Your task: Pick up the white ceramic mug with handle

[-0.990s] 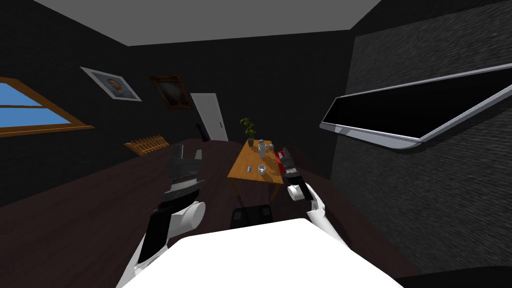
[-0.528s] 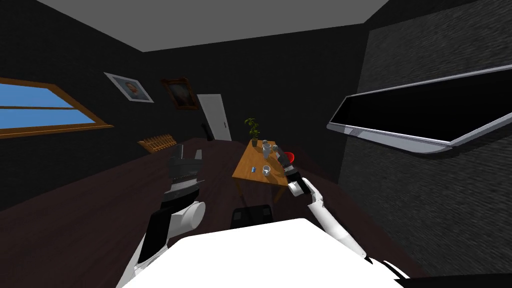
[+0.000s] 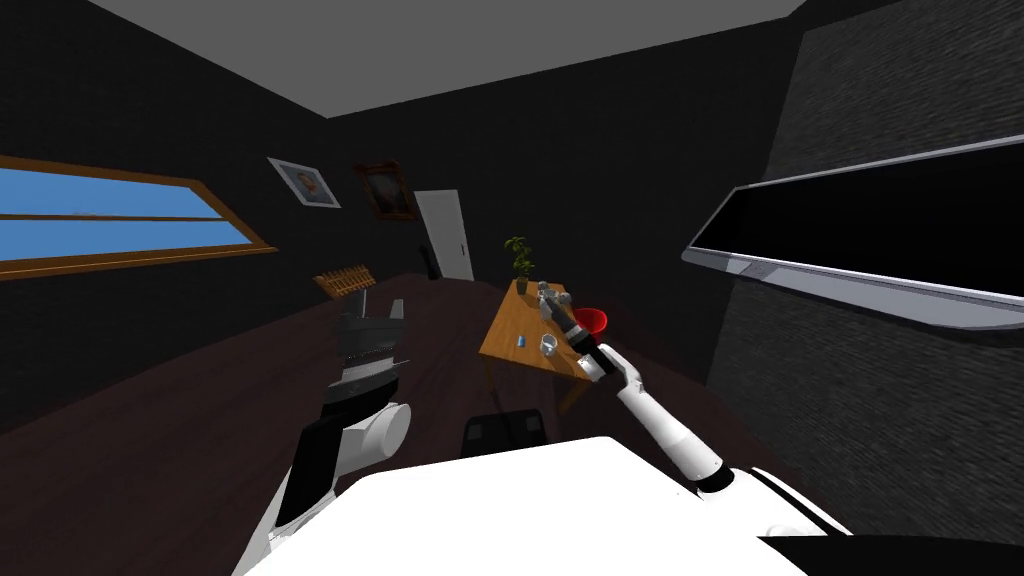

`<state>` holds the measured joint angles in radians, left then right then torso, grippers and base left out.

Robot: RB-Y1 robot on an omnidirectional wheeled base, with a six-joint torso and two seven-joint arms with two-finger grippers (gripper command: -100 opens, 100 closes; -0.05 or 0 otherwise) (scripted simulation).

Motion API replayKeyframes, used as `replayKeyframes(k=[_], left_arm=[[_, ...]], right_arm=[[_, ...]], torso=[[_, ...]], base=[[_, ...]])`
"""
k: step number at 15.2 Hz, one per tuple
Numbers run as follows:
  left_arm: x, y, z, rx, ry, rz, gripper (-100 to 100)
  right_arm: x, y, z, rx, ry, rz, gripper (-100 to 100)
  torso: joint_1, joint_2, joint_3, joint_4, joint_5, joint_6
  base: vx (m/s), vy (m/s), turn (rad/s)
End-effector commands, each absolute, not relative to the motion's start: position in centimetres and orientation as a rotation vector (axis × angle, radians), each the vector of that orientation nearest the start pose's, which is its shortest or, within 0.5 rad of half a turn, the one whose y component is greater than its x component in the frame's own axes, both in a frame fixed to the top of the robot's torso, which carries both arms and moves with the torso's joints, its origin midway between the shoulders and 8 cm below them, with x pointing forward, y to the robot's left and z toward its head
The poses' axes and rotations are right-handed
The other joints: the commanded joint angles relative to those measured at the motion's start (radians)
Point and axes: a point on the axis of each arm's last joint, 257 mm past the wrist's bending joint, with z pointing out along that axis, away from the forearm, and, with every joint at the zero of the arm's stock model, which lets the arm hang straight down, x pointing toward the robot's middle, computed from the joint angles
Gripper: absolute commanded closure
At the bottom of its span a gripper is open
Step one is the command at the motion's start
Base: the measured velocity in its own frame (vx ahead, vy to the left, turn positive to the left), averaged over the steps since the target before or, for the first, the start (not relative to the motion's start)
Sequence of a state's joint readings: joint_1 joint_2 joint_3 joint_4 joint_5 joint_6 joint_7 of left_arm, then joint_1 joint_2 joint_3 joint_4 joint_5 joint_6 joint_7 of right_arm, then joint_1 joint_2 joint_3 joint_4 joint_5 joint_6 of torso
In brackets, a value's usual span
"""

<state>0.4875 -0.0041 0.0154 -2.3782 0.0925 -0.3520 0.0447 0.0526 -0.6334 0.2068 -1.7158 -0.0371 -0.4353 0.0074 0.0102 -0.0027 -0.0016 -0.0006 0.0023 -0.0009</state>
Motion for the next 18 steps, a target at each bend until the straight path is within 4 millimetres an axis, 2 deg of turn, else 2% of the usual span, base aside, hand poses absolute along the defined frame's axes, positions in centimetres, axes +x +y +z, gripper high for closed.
replayKeyframes(k=[1,8,10,11,12,13,18], left_arm=[[34.6,29.2,4.4,-0.761,0.567,-1.39,0],[34.6,29.2,4.4,-0.761,0.567,-1.39,0],[34.6,29.2,4.4,-0.761,0.567,-1.39,0],[34.6,29.2,4.4,-0.761,0.567,-1.39,0],[34.6,29.2,4.4,-0.761,0.567,-1.39,0],[34.6,29.2,4.4,-0.761,0.567,-1.39,0],[34.6,29.2,4.4,-0.761,0.567,-1.39,0]], right_arm=[[49.4,-22.1,-11.8,0.253,1.381,1.18,-100],[51.5,-23.8,-13.5,0.075,1.503,1.008,-100],[53.0,-25.7,-13.5,-0.001,1.54,0.892,-100],[53.0,-25.8,-13.5,-0.003,1.542,0.889,-100],[53.8,-27.1,-13.3,-0.031,1.553,0.826,-100],[53.8,-27.1,-13.3,-0.031,1.553,0.826,-100],[56.9,-35.0,-12.9,-0.105,1.603,0.497,-100]], torso=[[0.0,0.0,0.0,0.0,0.0,0.0],[0.001,0.0,0.0,0.0,0.0,0.0],[0.0,0.001,0.0,0.0,0.0,0.0],[0.001,0.001,0.0,0.0,0.0,-0.001],[0.001,0.001,0.001,0.0,0.0,0.0],[0.001,0.002,0.001,0.0,0.0,0.0],[0.001,0.003,0.002,0.001,0.0,0.0]], base=[[0.043,0.148,0.209],[0.044,0.134,0.213],[0.035,0.131,0.258],[0.042,0.134,0.208],[0.029,0.13,0.177],[0.021,0.11,0.148],[0.015,0.117,0.3]])
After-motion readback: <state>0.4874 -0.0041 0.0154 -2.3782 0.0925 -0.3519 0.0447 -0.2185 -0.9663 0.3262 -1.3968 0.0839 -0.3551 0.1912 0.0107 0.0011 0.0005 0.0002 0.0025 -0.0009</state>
